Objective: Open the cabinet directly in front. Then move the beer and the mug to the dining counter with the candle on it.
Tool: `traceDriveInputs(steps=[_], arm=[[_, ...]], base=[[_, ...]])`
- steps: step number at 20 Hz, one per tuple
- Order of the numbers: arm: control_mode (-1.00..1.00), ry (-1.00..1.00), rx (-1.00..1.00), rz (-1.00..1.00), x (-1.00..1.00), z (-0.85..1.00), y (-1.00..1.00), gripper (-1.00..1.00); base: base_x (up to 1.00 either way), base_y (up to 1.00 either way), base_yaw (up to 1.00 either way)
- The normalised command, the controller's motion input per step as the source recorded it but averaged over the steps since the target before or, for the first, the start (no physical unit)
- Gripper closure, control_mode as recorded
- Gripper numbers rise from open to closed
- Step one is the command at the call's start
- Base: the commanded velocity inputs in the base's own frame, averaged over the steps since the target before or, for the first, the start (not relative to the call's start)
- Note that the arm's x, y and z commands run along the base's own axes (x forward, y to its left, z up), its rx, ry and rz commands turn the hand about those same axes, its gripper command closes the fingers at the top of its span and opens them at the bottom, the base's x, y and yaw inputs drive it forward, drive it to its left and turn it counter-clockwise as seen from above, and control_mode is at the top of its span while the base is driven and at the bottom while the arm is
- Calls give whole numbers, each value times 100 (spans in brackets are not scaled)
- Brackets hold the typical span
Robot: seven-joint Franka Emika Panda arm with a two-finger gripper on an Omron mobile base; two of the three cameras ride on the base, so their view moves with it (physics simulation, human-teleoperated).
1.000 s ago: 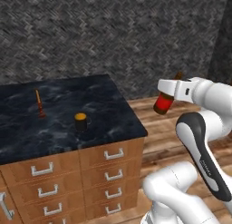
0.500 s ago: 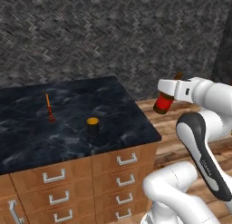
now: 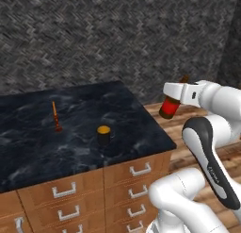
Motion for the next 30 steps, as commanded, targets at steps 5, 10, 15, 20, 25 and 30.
traceDriveInputs(steps=[5,10,15,20,25,30], arm=[[100,0,0,0,0,0,0,100],[100,0,0,0,0,0,0,100],[100,0,0,0,0,0,0,100],[100,0,0,0,0,0,0,100],[-100,3,0,-3,14,0,13,100],[-100,2,0,-1,19,0,6,100]], base=[[34,36,-10],[29,36,-9],[19,33,-8],[19,29,-7],[8,10,-3],[0,0,0]])
